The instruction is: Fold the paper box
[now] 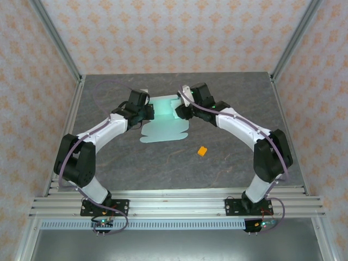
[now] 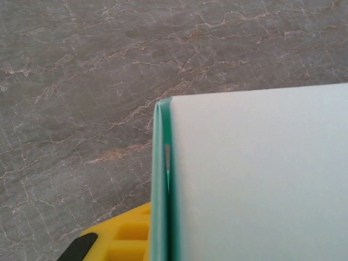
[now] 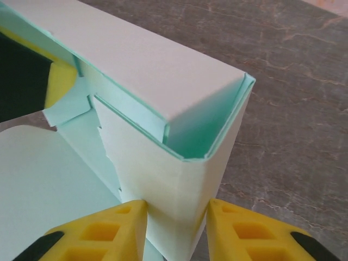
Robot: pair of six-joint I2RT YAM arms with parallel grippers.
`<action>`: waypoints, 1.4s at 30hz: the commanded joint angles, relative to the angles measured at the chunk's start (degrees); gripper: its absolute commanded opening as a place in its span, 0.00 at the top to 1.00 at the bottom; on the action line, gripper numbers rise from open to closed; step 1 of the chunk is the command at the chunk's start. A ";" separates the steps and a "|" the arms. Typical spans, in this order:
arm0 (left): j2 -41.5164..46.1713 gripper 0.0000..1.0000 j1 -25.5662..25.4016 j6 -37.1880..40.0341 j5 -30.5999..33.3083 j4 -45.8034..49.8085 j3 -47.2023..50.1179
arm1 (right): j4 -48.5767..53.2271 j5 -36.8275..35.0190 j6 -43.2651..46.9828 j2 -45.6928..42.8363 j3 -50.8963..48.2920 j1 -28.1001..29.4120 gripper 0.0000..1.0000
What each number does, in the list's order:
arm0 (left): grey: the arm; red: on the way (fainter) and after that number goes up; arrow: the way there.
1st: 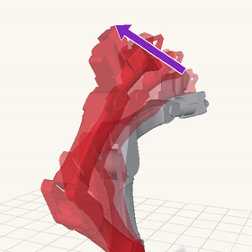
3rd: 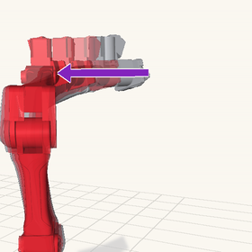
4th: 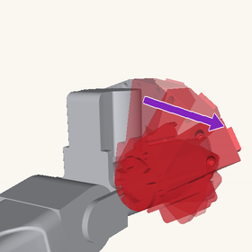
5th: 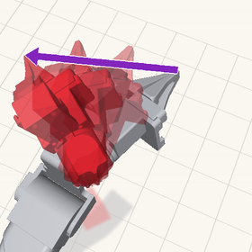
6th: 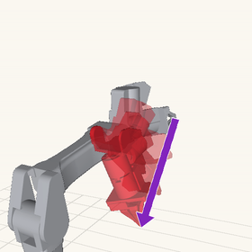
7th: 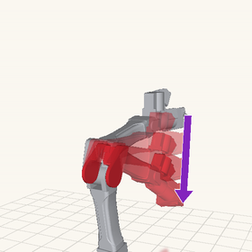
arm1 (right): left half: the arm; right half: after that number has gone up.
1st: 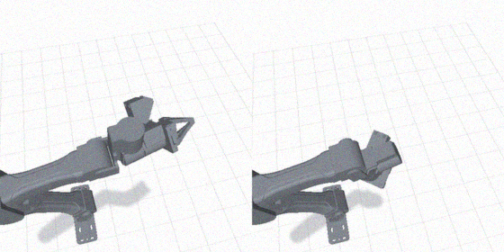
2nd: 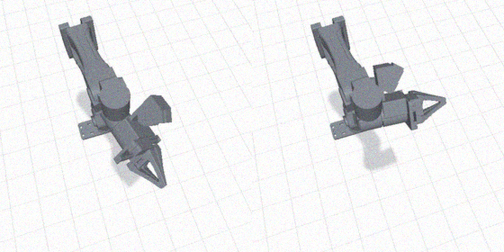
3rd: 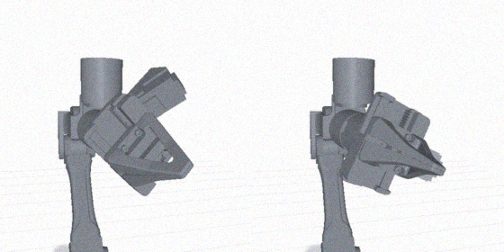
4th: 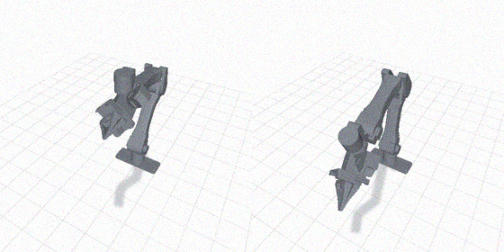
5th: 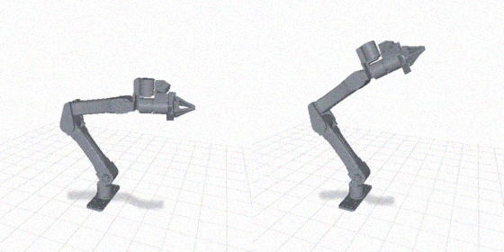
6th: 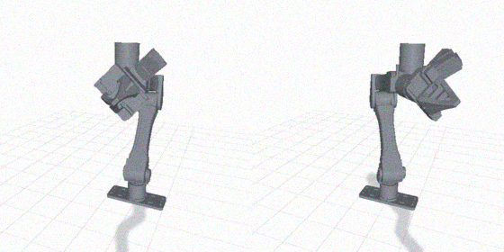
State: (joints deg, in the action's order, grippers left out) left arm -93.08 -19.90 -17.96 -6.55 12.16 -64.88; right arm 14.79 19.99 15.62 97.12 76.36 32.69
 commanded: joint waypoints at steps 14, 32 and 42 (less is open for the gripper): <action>0.82 0.93 -2.69 1.96 -3.65 -0.34 -1.17 | -7.37 8.43 4.25 1.55 -1.39 -2.30 0.52; 0.36 0.93 -3.32 1.61 -4.05 -0.62 -1.21 | -14.85 -9.71 -4.39 3.17 -3.39 1.88 0.67; 0.31 0.93 -3.46 1.43 -3.74 -0.56 -1.21 | -9.97 -28.22 -11.66 5.79 0.75 6.53 0.73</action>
State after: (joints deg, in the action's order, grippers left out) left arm -93.14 -20.78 -18.09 -5.04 12.67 -64.88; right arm 4.91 1.10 7.66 100.60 73.93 38.00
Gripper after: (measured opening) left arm 0.103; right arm 0.280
